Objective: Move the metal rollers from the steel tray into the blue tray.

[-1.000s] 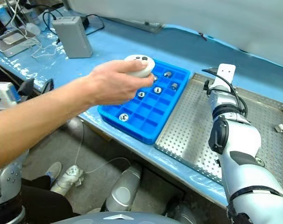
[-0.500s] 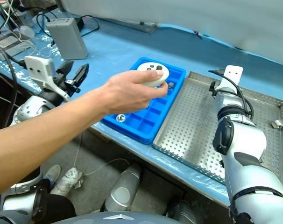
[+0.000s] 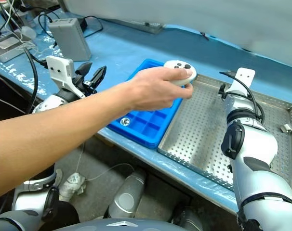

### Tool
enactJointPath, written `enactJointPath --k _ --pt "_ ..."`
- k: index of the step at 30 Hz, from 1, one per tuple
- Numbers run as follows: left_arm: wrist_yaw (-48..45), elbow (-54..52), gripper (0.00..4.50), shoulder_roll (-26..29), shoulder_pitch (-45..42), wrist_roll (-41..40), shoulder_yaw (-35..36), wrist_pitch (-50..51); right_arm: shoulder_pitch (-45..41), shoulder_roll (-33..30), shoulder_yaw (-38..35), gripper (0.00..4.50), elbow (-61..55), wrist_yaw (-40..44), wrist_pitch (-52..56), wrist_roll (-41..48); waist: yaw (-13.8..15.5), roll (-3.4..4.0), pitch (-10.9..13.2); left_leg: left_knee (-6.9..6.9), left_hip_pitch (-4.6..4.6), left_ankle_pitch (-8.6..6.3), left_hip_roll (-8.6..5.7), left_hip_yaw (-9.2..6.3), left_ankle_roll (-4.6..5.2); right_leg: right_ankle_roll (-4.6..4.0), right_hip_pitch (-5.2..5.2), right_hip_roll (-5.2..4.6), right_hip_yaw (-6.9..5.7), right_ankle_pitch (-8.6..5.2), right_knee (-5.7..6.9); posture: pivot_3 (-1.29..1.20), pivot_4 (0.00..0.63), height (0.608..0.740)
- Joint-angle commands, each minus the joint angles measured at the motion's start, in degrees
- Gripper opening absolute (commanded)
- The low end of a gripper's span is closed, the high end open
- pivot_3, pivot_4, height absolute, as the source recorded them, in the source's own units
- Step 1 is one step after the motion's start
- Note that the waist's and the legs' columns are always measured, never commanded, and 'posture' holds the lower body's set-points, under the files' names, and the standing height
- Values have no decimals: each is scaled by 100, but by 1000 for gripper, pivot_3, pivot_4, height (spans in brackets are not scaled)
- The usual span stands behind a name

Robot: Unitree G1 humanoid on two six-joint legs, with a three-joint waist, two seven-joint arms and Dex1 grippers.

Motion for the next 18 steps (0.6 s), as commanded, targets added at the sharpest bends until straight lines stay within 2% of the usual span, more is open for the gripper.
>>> enactJointPath --k 1,9,18 --pt "-51 -69 2811 -41 -242 20 -9 -100 -118 -184 -68 4440 -51 -67 -20 16 1 0 0 1 0 0 0 0 0 0 1 0 0 0 0 856 150 740" --pt "-423 377 2811 -114 -835 15 -246 -23 8 -252 -174 4440 -40 57 97 73 -2 0 0 9 2 0 0 0 0 3 -1 0 1 -2 14 844 150 740" --pt "-328 399 2811 -52 -754 160 -114 -17 45 -135 -83 4440 -38 440 199 -31 -5 0 0 16 -5 0 0 0 -1 -22 -7 0 1 13 14 859 150 740"
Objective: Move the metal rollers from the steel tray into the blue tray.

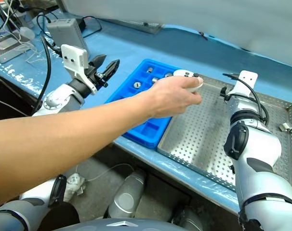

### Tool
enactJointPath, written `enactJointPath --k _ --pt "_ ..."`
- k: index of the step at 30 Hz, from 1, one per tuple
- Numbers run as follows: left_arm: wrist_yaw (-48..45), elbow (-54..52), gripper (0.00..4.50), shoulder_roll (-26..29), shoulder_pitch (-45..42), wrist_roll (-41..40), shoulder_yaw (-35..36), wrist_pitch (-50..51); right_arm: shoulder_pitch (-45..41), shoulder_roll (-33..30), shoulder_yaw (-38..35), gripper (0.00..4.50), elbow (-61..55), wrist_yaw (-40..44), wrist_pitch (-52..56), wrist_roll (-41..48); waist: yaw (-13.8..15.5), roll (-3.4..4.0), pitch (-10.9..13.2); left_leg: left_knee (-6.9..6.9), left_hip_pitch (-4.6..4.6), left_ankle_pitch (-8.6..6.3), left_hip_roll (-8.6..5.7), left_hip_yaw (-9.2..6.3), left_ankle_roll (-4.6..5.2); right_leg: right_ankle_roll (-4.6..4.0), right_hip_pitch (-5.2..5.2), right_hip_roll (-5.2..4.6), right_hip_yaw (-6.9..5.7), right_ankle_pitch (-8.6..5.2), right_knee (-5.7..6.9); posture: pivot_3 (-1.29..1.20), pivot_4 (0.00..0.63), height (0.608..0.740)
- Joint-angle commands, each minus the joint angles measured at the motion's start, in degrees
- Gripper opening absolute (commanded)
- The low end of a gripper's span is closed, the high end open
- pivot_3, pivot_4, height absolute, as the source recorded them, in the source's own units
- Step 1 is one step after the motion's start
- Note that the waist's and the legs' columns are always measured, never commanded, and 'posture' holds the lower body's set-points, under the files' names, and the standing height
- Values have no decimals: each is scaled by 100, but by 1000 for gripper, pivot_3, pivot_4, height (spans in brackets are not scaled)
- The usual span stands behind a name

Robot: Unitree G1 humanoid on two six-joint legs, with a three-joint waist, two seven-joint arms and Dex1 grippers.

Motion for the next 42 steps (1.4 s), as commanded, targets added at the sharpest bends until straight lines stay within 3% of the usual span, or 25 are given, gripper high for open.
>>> enactJointPath --k 1,26,34,42 --pt "49 -201 2811 74 4 43 163 -25 -34 -40 44 4440 -37 -9 -23 -79 5 0 0 0 0 0 0 0 0 0 0 0 0 0 0 861 150 740" --pt "272 -697 2811 -97 456 39 178 73 -14 -99 31 4440 -38 -149 -72 -103 11 0 0 3 1 0 1 -2 0 22 1 -1 0 -13 4 862 150 740" --pt "460 -714 2811 -495 770 32 143 -125 53 -228 -62 4440 -51 -91 -99 -8 -15 1 0 5 1 0 2 -1 0 25 2 -1 0 -14 4 723 150 740" --pt "58 22 2811 -852 487 40 -61 -575 66 -388 -169 4440 -63 -4 -151 121 -325 2 1 20 3 0 0 0 0 45 16 -2 6 -2 2 589 150 740"
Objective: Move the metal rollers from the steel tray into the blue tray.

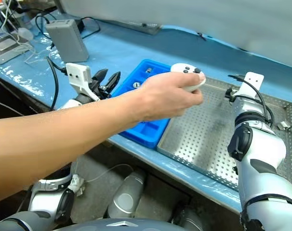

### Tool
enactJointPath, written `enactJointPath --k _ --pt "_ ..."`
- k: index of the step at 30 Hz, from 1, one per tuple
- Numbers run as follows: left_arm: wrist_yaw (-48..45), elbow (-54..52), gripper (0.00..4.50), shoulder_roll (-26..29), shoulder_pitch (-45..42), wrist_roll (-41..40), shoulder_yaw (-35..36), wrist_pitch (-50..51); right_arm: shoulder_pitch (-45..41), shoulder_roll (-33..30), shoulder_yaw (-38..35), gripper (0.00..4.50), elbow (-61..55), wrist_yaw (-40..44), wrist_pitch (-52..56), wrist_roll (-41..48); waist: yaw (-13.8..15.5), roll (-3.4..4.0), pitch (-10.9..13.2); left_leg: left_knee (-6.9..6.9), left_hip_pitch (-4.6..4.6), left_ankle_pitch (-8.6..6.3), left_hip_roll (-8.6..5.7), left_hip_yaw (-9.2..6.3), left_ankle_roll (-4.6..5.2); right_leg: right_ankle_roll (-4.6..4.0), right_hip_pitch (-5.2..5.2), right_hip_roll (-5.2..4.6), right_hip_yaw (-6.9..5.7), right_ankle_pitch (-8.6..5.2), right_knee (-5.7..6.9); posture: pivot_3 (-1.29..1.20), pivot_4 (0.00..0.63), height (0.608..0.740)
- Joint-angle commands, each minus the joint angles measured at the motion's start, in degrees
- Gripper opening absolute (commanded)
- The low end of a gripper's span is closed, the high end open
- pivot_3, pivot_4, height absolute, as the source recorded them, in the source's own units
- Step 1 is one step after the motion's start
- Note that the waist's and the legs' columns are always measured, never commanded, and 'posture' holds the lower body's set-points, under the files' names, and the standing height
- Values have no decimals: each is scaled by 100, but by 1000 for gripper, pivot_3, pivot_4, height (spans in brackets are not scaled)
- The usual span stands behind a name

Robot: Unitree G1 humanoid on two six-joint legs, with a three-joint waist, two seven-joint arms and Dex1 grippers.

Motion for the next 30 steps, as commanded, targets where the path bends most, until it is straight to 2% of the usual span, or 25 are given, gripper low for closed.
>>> enactJointPath --k 1,10,17,20,24,27,30 --pt "-224 201 2811 -126 -325 -16 -101 -334 -33 -148 -87 4440 -64 44 -138 71 -158 0 0 0 0 0 0 1 0 1 0 0 0 1 0 563 150 740" --pt "-700 1140 2811 -522 -828 92 -361 -925 -61 -369 -50 4440 -73 71 -162 44 -875 0 0 14 -16 2 -4 8 -1 -22 -4 1 0 21 -8 434 150 740" --pt "-864 1530 2811 -594 -915 100 -285 -1202 -310 -427 -24 4440 -95 347 -195 87 -1459 1 -1 17 -29 3 -11 15 -2 -32 -13 2 -5 27 -20 344 150 740" --pt "-976 1781 2811 -549 -992 81 -202 -1311 -602 -364 159 4440 -131 748 -305 0 -1690 2 -1 24 -43 0 -12 19 5 -35 -22 1 -8 29 -18 286 150 740" --pt "-1255 2350 2811 -460 -1259 18 -88 -1442 -1066 -128 806 4440 -245 1844 -559 -300 -2020 2 -1 38 -61 -9 -10 29 20 -41 -30 2 -18 31 -18 188 150 740" --pt "-1622 2766 2811 -450 -1433 46 -187 -1539 -1007 -96 1352 4440 -417 2125 -967 -589 -2228 1 -1 44 -67 -13 -6 34 28 -43 -28 1 -24 31 -22 93 150 740" --pt "-1985 3112 2811 -498 -1592 23 -249 -1607 -631 -201 1588 4440 -777 3343 -842 -415 -2318 1 -2 50 -75 -19 -4 52 45 -46 -22 0 -25 32 -32 -5 150 740"
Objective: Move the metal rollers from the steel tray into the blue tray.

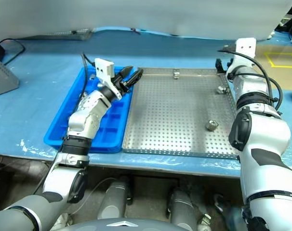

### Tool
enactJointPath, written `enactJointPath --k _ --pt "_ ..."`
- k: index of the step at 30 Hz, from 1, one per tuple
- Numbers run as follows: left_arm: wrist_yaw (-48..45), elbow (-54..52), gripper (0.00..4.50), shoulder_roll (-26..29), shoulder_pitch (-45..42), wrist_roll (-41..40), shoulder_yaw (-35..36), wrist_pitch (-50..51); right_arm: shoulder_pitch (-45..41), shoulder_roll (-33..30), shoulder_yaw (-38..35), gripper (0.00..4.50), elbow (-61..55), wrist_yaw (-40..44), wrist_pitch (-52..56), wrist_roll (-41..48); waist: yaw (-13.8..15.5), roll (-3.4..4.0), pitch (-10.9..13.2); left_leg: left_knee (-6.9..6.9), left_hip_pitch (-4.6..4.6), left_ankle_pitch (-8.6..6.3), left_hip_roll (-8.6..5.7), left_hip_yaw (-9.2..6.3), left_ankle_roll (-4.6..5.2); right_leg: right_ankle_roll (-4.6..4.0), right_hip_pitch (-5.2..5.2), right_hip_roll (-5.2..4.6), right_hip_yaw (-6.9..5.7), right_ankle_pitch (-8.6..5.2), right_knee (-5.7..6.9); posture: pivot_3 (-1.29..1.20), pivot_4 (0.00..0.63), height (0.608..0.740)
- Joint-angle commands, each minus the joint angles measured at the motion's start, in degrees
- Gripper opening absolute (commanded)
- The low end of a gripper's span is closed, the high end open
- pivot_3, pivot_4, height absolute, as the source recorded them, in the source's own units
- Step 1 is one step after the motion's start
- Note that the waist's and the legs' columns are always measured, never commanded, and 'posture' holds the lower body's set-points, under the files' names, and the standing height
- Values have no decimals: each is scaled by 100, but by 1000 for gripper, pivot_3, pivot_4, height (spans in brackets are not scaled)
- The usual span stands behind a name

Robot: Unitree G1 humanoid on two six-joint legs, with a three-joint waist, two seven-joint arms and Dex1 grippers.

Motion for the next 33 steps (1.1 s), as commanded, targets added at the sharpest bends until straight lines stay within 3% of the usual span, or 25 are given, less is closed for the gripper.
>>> enactJointPath --k 1,5,10,15,20,26,33 --pt "-474 297 2811 -29 -254 -66 -41 -191 434 -223 204 4440 -707 1431 36 237 -62 -1 0 3 -1 -5 0 3 9 0 7 0 -1 0 -9 -27 150 740" --pt "-990 879 2811 -31 -507 -55 -64 -280 1982 -805 410 4440 -3187 2853 1423 604 -125 -3 1 51 -23 -21 6 13 80 0 26 -2 -3 1 -26 -123 150 740" --pt "-1832 1500 2811 63 -797 -57 -115 -415 4341 -1479 -298 4440 -6761 3769 3883 1890 -326 -4 2 83 2 -56 3 73 136 23 44 -26 32 15 -44 -238 150 740" --pt "-2224 1974 2811 90 -1054 11 -70 -505 5604 -1216 -733 4440 -8264 3403 4906 2555 -622 -18 9 25 202 -67 8 103 110 89 218 -32 29 2 -134 -287 150 740" --pt "-2371 2210 2811 96 -1145 126 -80 -602 5633 -591 -438 4440 -8797 2867 5133 2854 -873 -23 10 -44 294 -55 -3 85 92 95 278 -57 -19 3 -266 -286 150 740" --pt "-2605 1987 2811 204 -988 117 -114 -401 5433 -251 266 4440 -8507 2300 4648 2486 -899 -23 9 -48 277 -62 -4 92 107 86 282 -98 -33 23 -334 -269 150 740" --pt "-2816 1705 2811 391 -782 164 -188 -191 5176 -94 911 4440 -7717 1924 4038 2019 -860 -24 8 -59 272 -89 -28 117 147 8 283 -108 0 109 -329 -230 150 740"
